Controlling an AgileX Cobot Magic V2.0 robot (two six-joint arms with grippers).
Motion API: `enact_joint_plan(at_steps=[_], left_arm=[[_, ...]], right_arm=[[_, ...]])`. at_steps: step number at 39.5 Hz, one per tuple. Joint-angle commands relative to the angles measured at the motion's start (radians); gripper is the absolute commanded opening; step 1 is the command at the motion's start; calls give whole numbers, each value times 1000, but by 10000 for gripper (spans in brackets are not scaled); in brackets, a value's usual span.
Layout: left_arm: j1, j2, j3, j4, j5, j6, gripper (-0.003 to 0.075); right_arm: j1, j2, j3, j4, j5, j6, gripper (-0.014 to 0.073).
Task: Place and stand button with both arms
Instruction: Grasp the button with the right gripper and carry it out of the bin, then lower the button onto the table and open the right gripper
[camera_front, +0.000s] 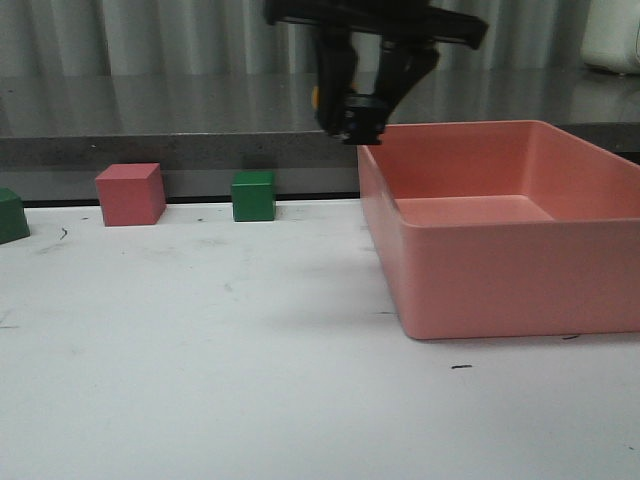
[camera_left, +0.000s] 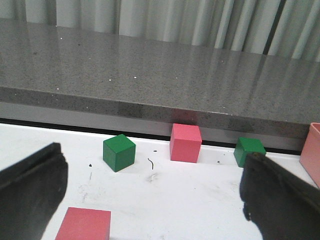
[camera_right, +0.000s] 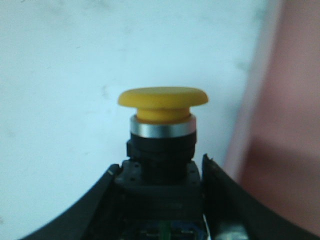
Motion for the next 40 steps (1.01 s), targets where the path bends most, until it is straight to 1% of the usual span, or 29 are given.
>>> enact_joint_plan(at_steps=[1, 10, 15, 17, 20, 26, 28, 31, 40], left_arm=[[-8, 13, -38, -10, -78, -2, 669], [-8, 13, -38, -10, -78, -2, 669], [-8, 13, -38, -10, -78, -2, 669], [-8, 13, -38, -10, -78, -2, 669], [-8, 13, -38, -10, -78, -2, 669], [-8, 13, -38, -10, -78, -2, 669], [-8, 13, -38, -10, -78, -2, 670], [-8, 13, -38, -10, -78, -2, 669], [-8, 13, -38, -10, -77, -2, 669]], right_arm=[[68, -48, -31, 36, -35, -12, 299], [227, 25, -65, 37, -64, 58, 299], [276, 108, -126, 37, -78, 124, 299], [282, 145, -157, 34, -78, 151, 299], [284, 200, -184, 8, -75, 227, 299], [275, 265, -188, -107, -92, 410, 299], [273, 281, -188, -135, -101, 443, 299], [273, 299, -188, -157, -110, 459, 299], [273, 342, -188, -161, -117, 483, 299]])
